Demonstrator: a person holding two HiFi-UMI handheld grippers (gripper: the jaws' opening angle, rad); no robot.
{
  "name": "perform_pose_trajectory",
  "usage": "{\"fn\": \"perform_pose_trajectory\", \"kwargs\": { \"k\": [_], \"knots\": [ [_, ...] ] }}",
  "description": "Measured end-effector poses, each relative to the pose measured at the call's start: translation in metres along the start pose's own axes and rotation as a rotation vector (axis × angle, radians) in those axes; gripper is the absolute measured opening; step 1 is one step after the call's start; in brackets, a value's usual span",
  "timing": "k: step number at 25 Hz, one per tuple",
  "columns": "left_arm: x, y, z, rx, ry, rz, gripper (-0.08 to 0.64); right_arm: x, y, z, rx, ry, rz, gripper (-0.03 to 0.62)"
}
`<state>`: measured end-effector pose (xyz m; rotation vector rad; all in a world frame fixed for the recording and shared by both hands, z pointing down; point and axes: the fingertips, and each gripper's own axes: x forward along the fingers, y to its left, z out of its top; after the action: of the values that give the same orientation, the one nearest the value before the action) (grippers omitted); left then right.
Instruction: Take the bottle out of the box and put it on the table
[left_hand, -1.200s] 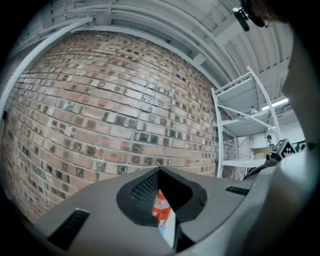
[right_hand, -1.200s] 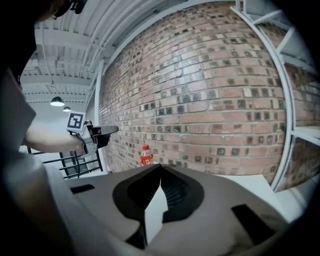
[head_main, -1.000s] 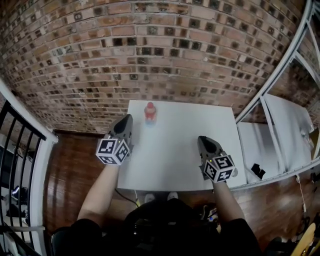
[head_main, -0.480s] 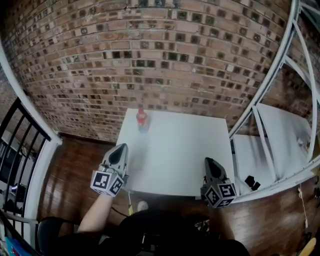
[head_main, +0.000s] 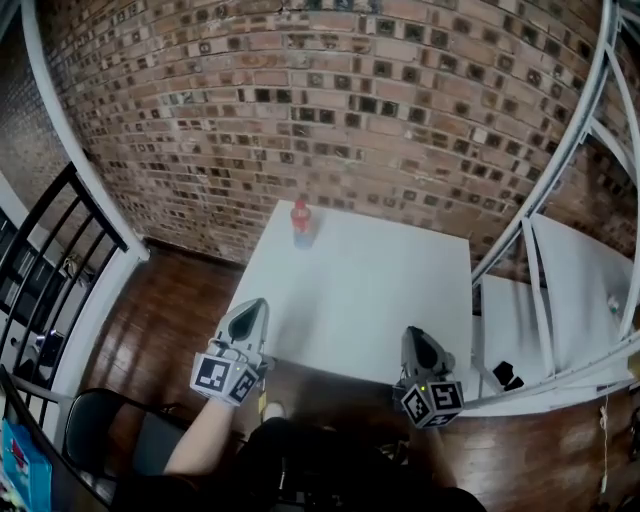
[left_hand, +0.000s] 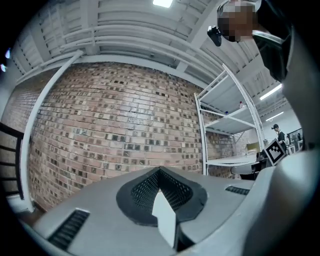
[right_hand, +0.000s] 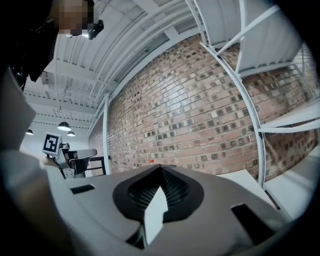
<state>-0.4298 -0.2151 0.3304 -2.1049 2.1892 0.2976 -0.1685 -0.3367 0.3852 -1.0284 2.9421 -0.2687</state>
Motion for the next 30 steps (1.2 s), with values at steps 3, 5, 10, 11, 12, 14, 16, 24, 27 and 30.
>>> {"fn": "perform_pose_trajectory", "kwargs": {
  "k": [3, 5, 10, 11, 12, 14, 16, 24, 27, 30],
  "knots": [
    [-0.005, 0.008, -0.002, -0.022, 0.002, 0.026, 0.003, 0.000, 0.012, 0.000, -0.014, -0.002, 0.005, 0.003],
    [-0.007, 0.013, -0.003, -0.027, 0.010, 0.038, 0.003, 0.000, 0.020, 0.000, -0.016, -0.005, 0.000, 0.003],
    [-0.007, 0.018, -0.007, -0.016, 0.012, 0.013, 0.003, 0.007, 0.033, -0.008, -0.005, -0.005, -0.029, 0.002],
    [-0.007, 0.021, -0.007, -0.013, 0.010, 0.008, 0.003, 0.009, 0.034, -0.009, -0.001, -0.004, -0.031, 0.002],
    [-0.007, 0.023, -0.007, -0.009, 0.011, 0.003, 0.003, 0.012, 0.035, -0.009, 0.006, -0.006, -0.036, 0.002],
    [-0.007, 0.028, -0.008, 0.002, 0.017, -0.011, 0.003, 0.015, 0.034, -0.008, 0.023, -0.015, -0.053, 0.002],
    [-0.005, 0.032, -0.009, 0.008, 0.021, -0.022, 0.003, 0.017, 0.032, -0.006, 0.035, -0.020, -0.072, 0.002],
    [-0.004, 0.048, 0.001, -0.022, 0.004, -0.063, 0.003, 0.024, 0.038, 0.000, 0.034, -0.023, -0.115, 0.002],
    [-0.005, 0.057, 0.000, -0.028, 0.002, -0.060, 0.003, 0.029, 0.045, 0.000, 0.022, -0.019, -0.114, 0.002],
    [-0.007, 0.064, -0.002, -0.037, 0.006, -0.057, 0.003, 0.029, 0.050, -0.002, 0.014, -0.014, -0.116, 0.002]
  ]
}}
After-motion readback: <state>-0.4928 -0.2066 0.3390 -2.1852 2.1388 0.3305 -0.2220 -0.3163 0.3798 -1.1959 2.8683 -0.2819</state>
